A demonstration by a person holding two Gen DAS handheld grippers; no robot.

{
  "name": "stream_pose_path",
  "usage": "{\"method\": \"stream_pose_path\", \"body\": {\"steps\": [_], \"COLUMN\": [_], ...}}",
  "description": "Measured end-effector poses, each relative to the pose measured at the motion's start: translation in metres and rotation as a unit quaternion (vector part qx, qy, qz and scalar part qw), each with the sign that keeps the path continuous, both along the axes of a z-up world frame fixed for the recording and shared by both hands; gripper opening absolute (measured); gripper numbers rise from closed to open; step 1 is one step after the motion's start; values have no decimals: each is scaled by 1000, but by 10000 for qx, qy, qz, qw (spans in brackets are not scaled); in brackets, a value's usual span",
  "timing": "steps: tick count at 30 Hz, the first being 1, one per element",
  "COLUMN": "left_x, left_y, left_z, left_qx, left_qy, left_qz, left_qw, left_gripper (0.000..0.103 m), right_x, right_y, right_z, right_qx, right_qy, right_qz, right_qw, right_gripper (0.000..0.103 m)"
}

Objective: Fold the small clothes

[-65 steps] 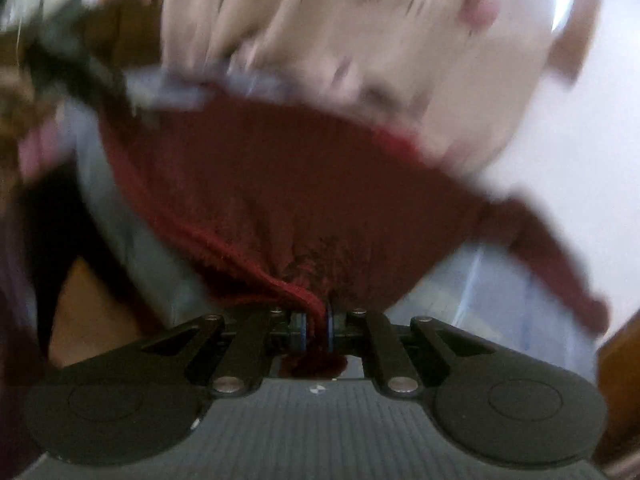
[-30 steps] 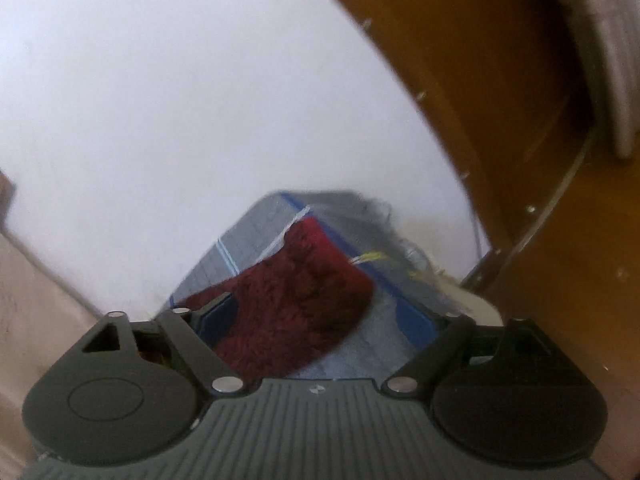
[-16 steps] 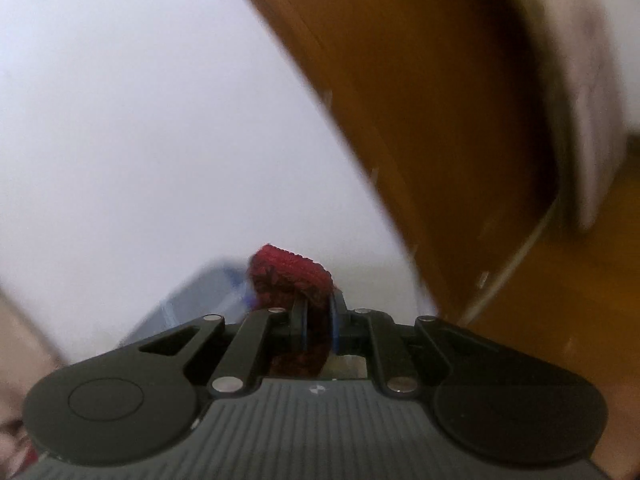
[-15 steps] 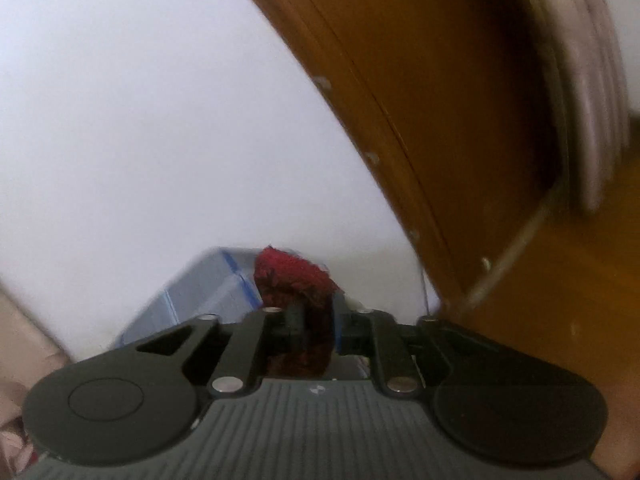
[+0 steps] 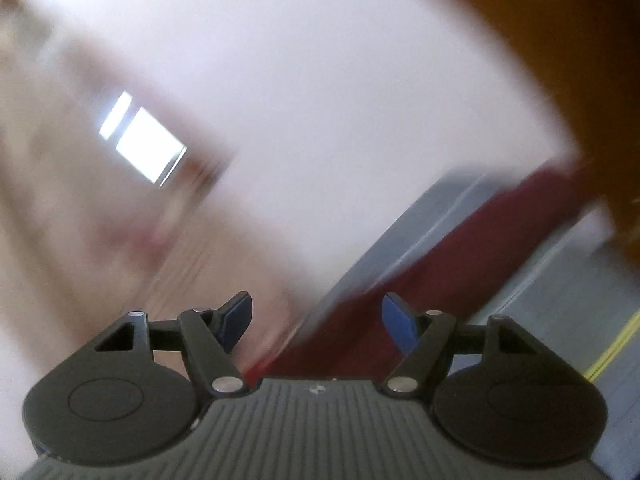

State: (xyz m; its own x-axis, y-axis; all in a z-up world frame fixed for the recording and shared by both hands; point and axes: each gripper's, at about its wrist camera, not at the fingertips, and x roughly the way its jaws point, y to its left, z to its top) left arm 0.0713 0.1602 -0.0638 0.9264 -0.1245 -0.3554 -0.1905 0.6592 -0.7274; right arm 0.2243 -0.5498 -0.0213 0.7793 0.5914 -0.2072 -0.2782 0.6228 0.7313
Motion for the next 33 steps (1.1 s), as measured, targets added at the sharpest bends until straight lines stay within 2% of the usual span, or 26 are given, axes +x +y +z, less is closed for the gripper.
{"method": "stream_pose_path", "body": {"steps": [2, 5, 7, 10, 12, 14, 17, 18, 20, 22, 26, 29, 31, 33], "left_x": [7, 17, 27, 39, 42, 49, 52, 54, 59, 62, 53, 49, 55, 60], "left_y": [27, 71, 101, 137, 153, 169, 193, 199, 212, 221, 229, 236, 246, 257], "left_z": [-6, -17, -26, -40, -41, -41, -43, -42, -41, -35, 11, 39, 42, 27], "left_qx": [21, -166, -420, -812, -882, -836, -859, -749, -575, -280, 506, 1008, 1133, 1147], "left_qy": [156, 350, 500, 616, 421, 478, 256, 305, 498, 604, 27, -265, -168, 71], "left_qz": [153, 593, 785, 1076, 1356, 1658, 2168, 2305, 2492, 2623, 2695, 2782, 2879, 2790], "left_qw": [9998, 9975, 9948, 9890, 9859, 9814, 9721, 9697, 9655, 9627, 9617, 9549, 9508, 9534], "left_gripper": [87, 87, 87, 87, 87, 87, 86, 79, 10, 8, 8, 8, 8, 8], "right_x": [-27, -58, -73, -94, -99, -100, -115, -116, -126, -127, -118, -119, -120, -123], "right_y": [61, 154, 205, 266, 290, 306, 305, 303, 288, 280, 270, 266, 261, 253], "right_z": [7, 9, 8, 9, 4, -1, -15, -15, -14, -21, -32, -36, -37, -36], "right_qx": [-214, -297, -496, -974, -1260, -1465, -1649, -1654, -1678, -1604, -1509, -1375, -1164, -887], "right_qy": [-142, -16, 19, -379, -442, -389, -219, -143, -36, 74, 328, 419, 480, 556], "right_qz": [998, 2305, 2892, 3470, 3546, 3570, 3504, 3460, 3336, 3234, 3038, 3005, 3009, 3004], "right_qw": [9947, 9726, 9560, 9320, 9255, 9217, 9217, 9234, 9276, 9325, 9401, 9429, 9453, 9480], "right_gripper": [73, 73, 74, 89, 91, 91, 91, 92, 93, 94, 95, 95, 98, 102]}}
